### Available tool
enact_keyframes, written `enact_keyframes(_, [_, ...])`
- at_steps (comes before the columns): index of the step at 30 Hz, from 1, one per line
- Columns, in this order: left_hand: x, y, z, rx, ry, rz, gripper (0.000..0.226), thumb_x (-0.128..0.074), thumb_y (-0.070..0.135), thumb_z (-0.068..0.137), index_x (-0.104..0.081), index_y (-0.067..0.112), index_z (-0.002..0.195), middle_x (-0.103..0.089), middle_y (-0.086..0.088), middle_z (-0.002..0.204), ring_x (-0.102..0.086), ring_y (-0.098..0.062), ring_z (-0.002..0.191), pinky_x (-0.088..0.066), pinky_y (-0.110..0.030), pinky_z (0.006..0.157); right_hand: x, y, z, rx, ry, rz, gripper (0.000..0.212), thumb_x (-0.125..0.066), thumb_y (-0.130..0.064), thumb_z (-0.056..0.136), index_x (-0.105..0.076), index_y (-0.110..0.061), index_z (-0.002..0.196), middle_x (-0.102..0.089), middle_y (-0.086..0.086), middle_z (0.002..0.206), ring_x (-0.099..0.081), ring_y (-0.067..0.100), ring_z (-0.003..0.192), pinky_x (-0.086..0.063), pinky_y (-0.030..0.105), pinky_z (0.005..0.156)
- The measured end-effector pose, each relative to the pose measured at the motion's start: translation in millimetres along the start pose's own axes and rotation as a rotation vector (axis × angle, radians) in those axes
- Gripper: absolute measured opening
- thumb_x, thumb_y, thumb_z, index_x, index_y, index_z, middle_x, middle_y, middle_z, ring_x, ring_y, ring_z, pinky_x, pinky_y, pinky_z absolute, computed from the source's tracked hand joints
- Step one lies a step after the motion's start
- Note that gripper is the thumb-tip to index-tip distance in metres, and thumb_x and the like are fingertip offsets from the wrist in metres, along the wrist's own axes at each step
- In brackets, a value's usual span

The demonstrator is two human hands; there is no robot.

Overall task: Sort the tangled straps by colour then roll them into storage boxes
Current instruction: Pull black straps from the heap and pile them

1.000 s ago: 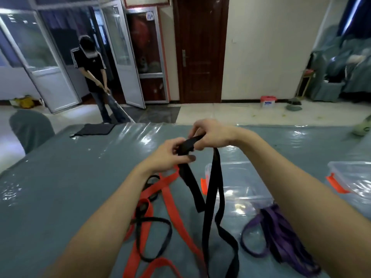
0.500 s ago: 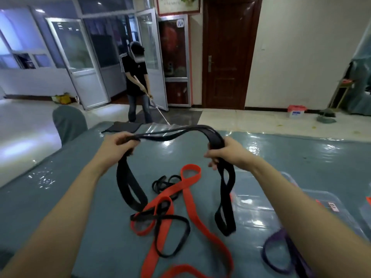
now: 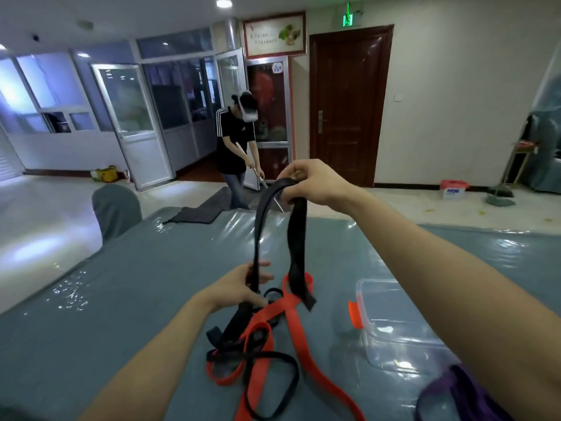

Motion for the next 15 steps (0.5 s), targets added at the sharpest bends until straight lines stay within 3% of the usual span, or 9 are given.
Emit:
enact_keyframes(3, [-3.7,31.4,14.6,-0.122,0.054,-0.205,0.047,-0.081,0.006,0.096,-0.064,0.018,0.138,-0.078,-0.007,0.122,-0.077,-0.02,0.115,-0.06,-0.029,0.1,6.1,-11.4,-3.1,0.058,0.023,0.005,0.029,-0.089,0.0,0.081,-0.078,-0.01,0.107,-0.079,0.015,0.106,-0.078,0.036,0.099,-0.064,0.051,0.096])
enact_keyframes(5, [7.3,54.1,19.6,-0.176,0.128,-0.377,0.027,-0.074,0.003,0.098,-0.064,0.008,0.123,-0.068,-0.01,0.106,-0.077,-0.025,0.095,-0.061,-0.041,0.102,18.5,-9.2,-3.8,0.067,0.071,-0.007,0.027,-0.087,-0.005,0.086,-0.078,-0.011,0.11,-0.078,0.01,0.104,-0.077,0.03,0.095,-0.063,0.048,0.097])
enact_keyframes(8, [34.4,96.1,20.2,-0.303,0.173,-0.521,0.023,-0.071,0.005,0.087,-0.061,0.007,0.108,-0.061,-0.011,0.093,-0.065,-0.023,0.079,-0.058,-0.042,0.088,36.5,6.1,-6.5,0.027,0.089,-0.077,0.026,-0.087,-0.012,0.088,-0.075,-0.013,0.112,-0.075,0.007,0.1,-0.071,0.022,0.09,-0.059,0.049,0.1])
enact_keyframes(11, [53.6,138.5,20.0,-0.328,0.068,-0.251,0.039,-0.09,0.03,0.086,-0.067,0.011,0.111,-0.062,-0.005,0.086,-0.06,-0.018,0.076,-0.053,-0.036,0.079,43.1,20.7,-8.4,0.024,0.072,-0.082,0.018,-0.08,-0.014,0.096,-0.076,-0.013,0.114,-0.075,0.017,0.112,-0.075,0.036,0.102,-0.065,0.053,0.093])
enact_keyframes(13, [62.9,160.1,21.0,-0.268,0.046,0.019,0.052,-0.095,0.044,0.081,-0.074,0.022,0.122,-0.074,-0.001,0.095,-0.068,-0.015,0.082,-0.058,-0.031,0.078,46.2,27.1,-8.6,0.046,0.117,-0.079,0.009,-0.075,-0.018,0.101,-0.077,-0.015,0.11,-0.076,0.012,0.103,-0.075,0.028,0.089,-0.068,0.045,0.084])
enact_keyframes(15, [71.2,173.9,23.6,-0.26,0.02,-0.028,0.041,-0.091,0.021,0.086,-0.07,0.014,0.121,-0.079,-0.007,0.107,-0.075,-0.022,0.097,-0.062,-0.03,0.083,48.4,34.3,-10.5,0.037,0.086,-0.166,0.006,-0.07,-0.015,0.103,-0.076,-0.016,0.103,-0.068,0.005,0.083,-0.065,0.013,0.067,-0.063,0.038,0.072])
Point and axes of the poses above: each hand's wrist, its own z-axis towards the middle knuckle, its own x-axis out of the back of the hand, y = z × x, the point moved 2 cm from there along z, towards the middle knuckle
